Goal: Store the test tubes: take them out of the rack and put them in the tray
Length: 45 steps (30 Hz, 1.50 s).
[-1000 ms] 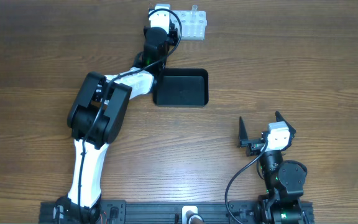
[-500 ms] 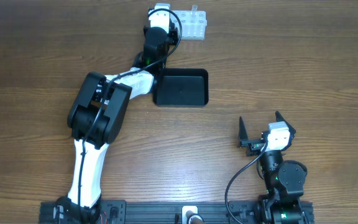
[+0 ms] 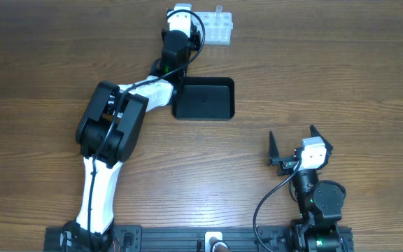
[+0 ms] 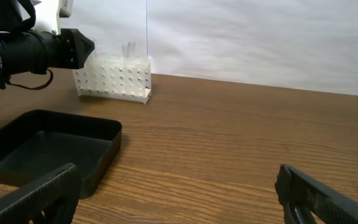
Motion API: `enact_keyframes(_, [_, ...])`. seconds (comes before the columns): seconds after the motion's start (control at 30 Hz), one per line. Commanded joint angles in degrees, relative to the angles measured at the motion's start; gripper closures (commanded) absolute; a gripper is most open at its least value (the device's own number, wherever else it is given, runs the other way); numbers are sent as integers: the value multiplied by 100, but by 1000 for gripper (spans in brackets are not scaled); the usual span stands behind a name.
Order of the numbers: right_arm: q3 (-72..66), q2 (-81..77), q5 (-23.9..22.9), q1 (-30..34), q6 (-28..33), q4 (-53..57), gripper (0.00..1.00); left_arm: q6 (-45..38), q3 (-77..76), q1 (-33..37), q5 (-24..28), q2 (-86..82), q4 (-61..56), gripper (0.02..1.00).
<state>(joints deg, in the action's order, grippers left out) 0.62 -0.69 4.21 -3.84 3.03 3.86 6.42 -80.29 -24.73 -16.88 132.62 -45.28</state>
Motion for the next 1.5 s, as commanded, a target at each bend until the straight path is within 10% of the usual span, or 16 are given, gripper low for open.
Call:
enact_keyframes(0.03, [-31,42,68,26,-22,9,7,-175,-138,-17,-125,-332,-37,980])
enact_keyframes(1.0, [-31,42,68,26,-22,9,9,-492,-138,9,-267,-2236,890,980])
enact_keyframes(1.5, [-31,42,68,26,-20,9,9,992,-138,-444,-151,-3606,5202,980])
